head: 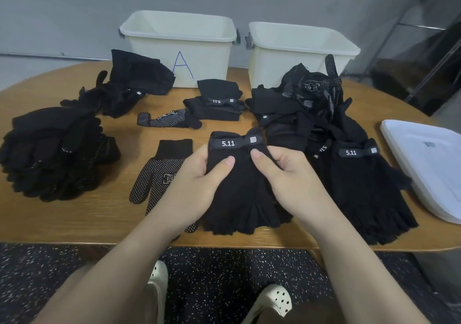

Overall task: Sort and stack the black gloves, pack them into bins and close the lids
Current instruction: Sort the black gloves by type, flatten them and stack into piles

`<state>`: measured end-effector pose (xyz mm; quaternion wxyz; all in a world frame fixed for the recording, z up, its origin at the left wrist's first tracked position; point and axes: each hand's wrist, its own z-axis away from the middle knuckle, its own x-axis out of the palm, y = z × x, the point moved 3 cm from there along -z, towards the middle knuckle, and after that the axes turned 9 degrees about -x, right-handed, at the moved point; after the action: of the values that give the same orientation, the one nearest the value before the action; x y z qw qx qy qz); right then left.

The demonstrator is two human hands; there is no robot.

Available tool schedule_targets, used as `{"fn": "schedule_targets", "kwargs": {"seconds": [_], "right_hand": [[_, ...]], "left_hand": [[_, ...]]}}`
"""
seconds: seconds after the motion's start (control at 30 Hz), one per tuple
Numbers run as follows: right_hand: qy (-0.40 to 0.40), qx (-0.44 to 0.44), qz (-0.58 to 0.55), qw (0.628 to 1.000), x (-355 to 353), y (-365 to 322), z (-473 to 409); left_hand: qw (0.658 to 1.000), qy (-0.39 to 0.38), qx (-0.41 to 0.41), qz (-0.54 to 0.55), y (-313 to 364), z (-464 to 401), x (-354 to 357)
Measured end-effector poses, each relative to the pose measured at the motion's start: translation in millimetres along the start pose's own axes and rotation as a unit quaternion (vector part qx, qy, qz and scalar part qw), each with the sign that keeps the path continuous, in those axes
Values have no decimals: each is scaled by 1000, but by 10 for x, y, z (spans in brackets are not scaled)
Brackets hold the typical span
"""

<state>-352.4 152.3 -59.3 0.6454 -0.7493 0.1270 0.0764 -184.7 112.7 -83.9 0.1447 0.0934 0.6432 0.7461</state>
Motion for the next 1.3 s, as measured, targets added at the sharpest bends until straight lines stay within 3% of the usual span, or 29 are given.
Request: {"fn": "schedule_targets", "kwargs": {"seconds": [0.27,0.43,0.7,0.9,1.07,1.3], "right_hand": [[33,-40,70,996,-97,28,-21],[18,-36,25,999,-45,-15,-10],[112,-79,99,986,25,7,-37],[97,-91,108,985,-130,-24,-63],[84,-108,149,979,-305,-1,-82],[101,-85,262,956,-385,212,-146]], "left_hand": [[993,80,43,-80,36,-6,79],[999,46,3,-14,102,22,51],[997,62,25,-36,90,46,137],[988,105,56,-93,89,37,141],[984,81,61,-148,75,15,196],[985,53,-8,-165,-26,-35,241]]}}
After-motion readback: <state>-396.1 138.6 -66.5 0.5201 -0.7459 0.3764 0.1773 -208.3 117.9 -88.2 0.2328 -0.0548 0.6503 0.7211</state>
